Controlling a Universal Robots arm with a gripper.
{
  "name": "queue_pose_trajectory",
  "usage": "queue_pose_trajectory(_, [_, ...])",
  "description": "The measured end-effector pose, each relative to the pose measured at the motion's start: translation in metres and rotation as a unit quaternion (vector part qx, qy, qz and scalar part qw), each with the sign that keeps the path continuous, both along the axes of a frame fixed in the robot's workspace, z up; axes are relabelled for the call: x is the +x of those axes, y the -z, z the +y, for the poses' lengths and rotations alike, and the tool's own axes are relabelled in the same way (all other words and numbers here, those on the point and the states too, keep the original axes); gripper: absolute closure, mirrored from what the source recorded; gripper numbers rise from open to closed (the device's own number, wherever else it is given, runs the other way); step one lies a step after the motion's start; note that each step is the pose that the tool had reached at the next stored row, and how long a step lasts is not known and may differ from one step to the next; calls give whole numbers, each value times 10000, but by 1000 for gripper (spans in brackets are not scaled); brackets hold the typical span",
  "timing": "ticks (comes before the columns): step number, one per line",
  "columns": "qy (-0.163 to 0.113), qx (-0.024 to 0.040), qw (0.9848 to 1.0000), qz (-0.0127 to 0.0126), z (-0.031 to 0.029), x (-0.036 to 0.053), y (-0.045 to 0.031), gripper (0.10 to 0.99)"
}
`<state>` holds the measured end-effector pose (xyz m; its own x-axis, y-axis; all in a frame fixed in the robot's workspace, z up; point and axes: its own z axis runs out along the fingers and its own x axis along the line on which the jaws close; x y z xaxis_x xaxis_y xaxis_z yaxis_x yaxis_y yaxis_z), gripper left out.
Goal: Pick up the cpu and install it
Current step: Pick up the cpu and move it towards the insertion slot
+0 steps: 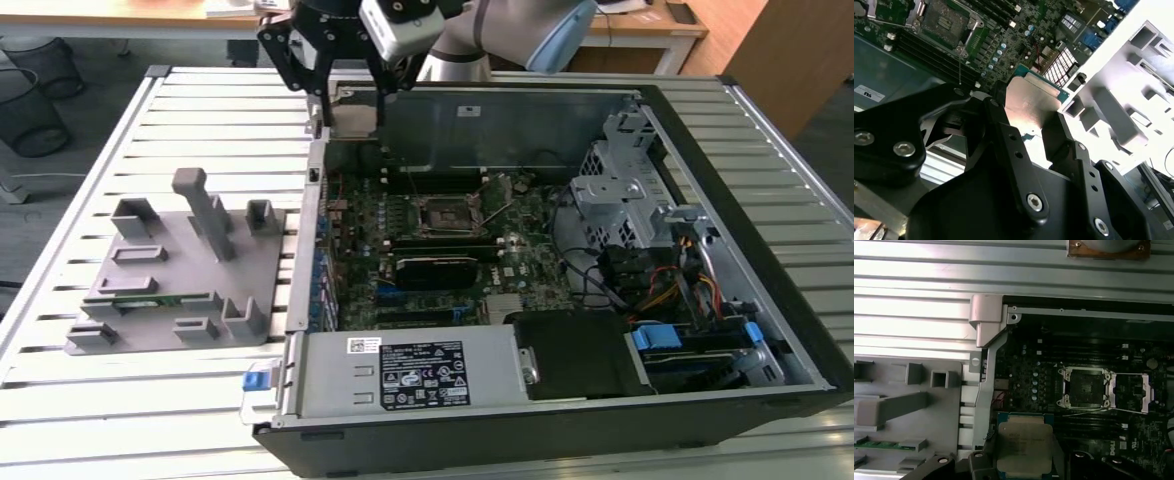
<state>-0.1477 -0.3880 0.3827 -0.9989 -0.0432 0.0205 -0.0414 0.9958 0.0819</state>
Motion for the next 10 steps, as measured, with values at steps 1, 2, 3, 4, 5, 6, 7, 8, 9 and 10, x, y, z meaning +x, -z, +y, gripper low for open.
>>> queue_pose_trajectory(1, [0, 0, 10000, 0, 4, 18, 0, 557])
queue_pose_trajectory(2, [0, 0, 10000, 0, 9, 35, 1, 557])
queue_pose_trajectory(3, [0, 0, 10000, 0, 13, 52, 1, 557])
queue_pose_trajectory(4, [0, 0, 10000, 0, 17, 69, 1, 557])
queue_pose_trajectory(5, [0, 0, 10000, 0, 22, 87, 1, 557])
queue_pose_trajectory(6, [0, 0, 10000, 0, 27, 101, 2, 557])
queue_pose_trajectory(7, [-1, 0, 10000, 0, 32, 112, 2, 557])
queue_pose_trajectory(8, [-1, 0, 10000, 0, 38, 121, 3, 557])
queue_pose_trajectory(9, [0, 0, 10000, 0, 43, 128, 3, 557])
queue_pose_trajectory(10, [-1, -1, 10000, 0, 47, 137, 3, 557])
